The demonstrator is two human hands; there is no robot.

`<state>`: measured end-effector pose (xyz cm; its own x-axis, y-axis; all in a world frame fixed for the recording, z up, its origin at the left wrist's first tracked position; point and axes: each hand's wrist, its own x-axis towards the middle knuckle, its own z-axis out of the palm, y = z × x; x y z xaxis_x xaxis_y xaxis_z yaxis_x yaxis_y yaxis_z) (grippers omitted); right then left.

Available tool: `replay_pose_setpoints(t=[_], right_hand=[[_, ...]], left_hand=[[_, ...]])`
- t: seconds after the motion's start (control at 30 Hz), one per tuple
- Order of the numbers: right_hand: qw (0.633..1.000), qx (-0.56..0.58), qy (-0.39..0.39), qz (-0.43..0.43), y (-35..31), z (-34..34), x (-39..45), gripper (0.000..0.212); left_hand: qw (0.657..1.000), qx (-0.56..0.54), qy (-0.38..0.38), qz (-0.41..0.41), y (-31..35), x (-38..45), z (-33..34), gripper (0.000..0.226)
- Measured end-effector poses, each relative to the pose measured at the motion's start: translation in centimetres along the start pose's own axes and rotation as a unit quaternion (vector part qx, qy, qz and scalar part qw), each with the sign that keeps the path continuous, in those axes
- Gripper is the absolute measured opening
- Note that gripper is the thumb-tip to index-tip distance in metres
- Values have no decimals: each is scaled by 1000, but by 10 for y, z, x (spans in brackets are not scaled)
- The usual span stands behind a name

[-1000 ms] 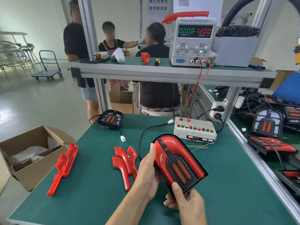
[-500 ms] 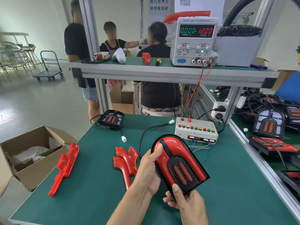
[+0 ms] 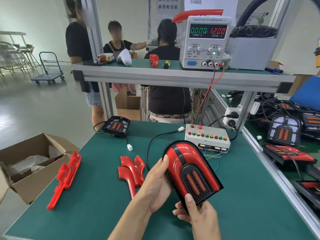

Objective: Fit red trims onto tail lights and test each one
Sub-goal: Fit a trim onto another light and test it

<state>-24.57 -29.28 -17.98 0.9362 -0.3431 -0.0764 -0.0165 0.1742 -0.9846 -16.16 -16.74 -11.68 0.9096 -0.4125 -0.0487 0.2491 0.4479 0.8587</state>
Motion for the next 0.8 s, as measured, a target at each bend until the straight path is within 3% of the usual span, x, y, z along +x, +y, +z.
replay_pose_setpoints(t=[0.23, 0.4, 0.6, 0.7, 0.8], right_hand=[[1000, -9, 4, -3, -1, 2, -4, 52], [1000, -16, 23, 7, -2, -2, -4, 31], [999, -46, 6, -6, 3, 1, 0, 14], [997, -81, -4, -18, 7, 3, 0, 18], [995, -95, -5, -21, 9, 4, -1, 37]], left_hand=[[995, 72, 49, 56, -8, -3, 1, 44], [995, 45, 79, 37, -12, -4, 9, 47], [997, -44, 48, -33, 9, -2, 2, 57], [994, -34, 100, -20, 18, 4, 3, 47], [991, -44, 128, -19, 15, 6, 2, 33]])
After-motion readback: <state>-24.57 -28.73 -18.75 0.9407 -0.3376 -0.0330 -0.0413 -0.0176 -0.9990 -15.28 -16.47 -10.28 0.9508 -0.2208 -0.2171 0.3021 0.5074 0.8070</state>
